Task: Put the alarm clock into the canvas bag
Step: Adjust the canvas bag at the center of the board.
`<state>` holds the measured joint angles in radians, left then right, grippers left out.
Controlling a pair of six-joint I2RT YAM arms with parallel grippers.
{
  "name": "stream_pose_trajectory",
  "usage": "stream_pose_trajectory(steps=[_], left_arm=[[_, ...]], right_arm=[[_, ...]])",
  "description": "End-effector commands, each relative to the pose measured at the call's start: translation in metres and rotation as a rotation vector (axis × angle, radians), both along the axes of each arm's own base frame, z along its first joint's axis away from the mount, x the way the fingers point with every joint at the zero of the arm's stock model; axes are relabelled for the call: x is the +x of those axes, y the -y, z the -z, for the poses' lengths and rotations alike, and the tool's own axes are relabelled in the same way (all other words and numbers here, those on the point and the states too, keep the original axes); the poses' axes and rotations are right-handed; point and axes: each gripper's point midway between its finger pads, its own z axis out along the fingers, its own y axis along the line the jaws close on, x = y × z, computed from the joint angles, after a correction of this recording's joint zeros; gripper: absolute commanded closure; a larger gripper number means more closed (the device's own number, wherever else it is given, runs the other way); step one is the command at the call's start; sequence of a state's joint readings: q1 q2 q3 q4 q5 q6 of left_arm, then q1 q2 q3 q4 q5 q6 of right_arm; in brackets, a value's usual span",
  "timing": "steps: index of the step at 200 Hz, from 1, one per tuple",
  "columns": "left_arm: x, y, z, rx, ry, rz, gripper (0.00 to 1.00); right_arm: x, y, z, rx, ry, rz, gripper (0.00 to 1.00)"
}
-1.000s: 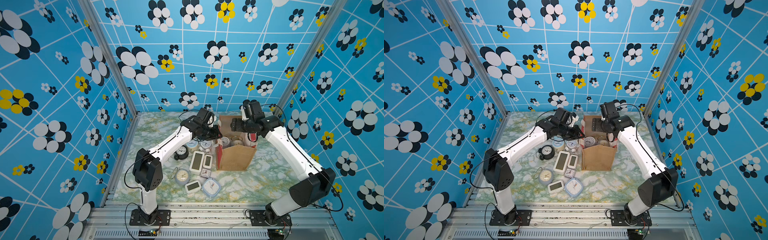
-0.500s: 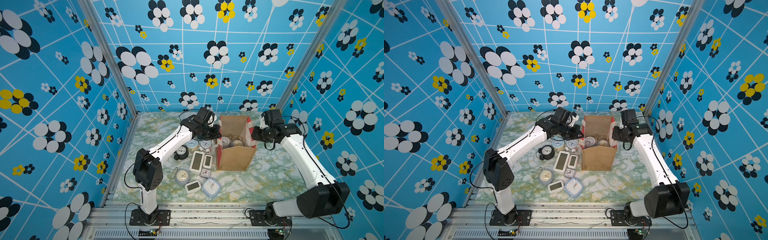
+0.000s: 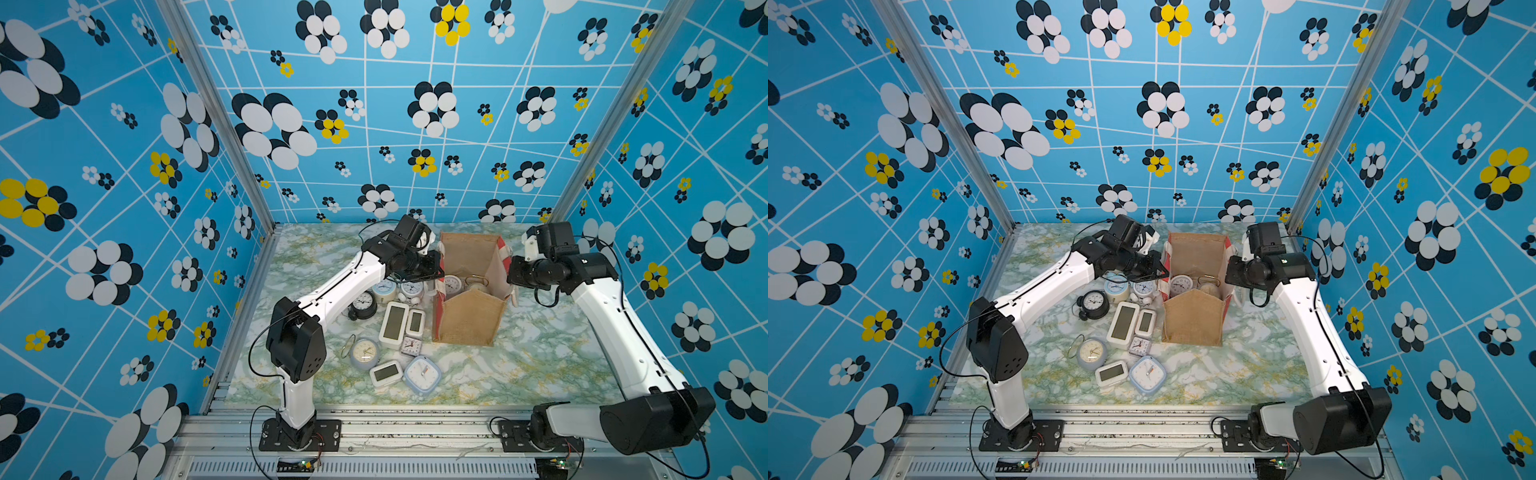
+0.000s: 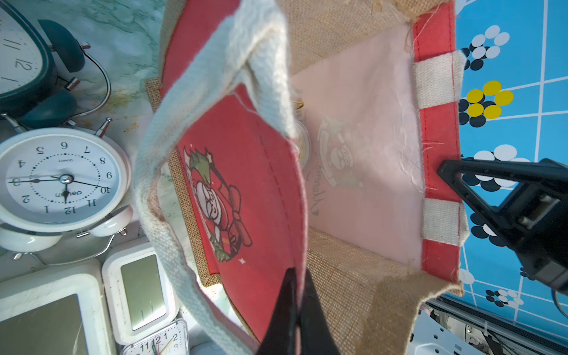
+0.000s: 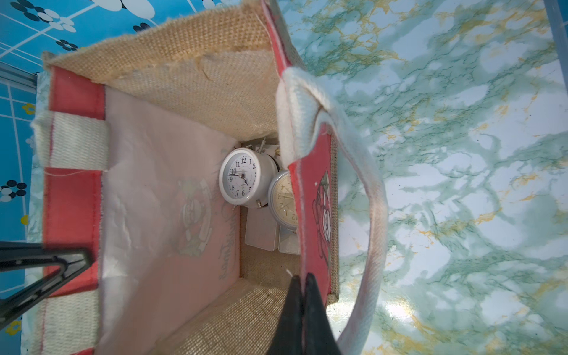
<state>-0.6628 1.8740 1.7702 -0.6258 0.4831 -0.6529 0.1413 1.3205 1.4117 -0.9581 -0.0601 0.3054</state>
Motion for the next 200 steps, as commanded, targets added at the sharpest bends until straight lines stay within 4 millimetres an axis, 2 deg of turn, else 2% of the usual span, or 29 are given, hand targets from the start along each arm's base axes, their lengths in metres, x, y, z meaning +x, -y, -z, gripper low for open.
stream_pose_trajectory(steps=[1,39,101,136,156,200], left_arm=[[-0.015,0.000,-0.028,-0.023,0.034,0.035,1.00],[-0.021,-0.001,-0.025,-0.016,0.020,0.042,1.00],[-0.030,-0.016,-0.030,0.014,0.039,0.000,1.00],[-0.032,-0.016,-0.026,0.011,0.031,0.001,1.00],[-0.030,-0.017,-0.025,0.017,0.033,-0.004,0.90],[-0.017,-0.031,-0.033,0.013,0.070,-0.044,0.67]], right_arm=[[-0.019,0.001,0.004,0.016,-0.037,0.006,1.00],[-0.021,0.010,0.018,-0.031,-0.062,0.028,1.00],[-0.009,0.004,0.020,-0.012,-0.047,0.009,1.00],[-0.008,0.004,0.025,-0.017,-0.059,0.008,1.00],[-0.008,0.006,0.025,-0.023,-0.062,0.014,0.99],[-0.009,0.011,0.018,-0.053,-0.053,0.026,0.80]])
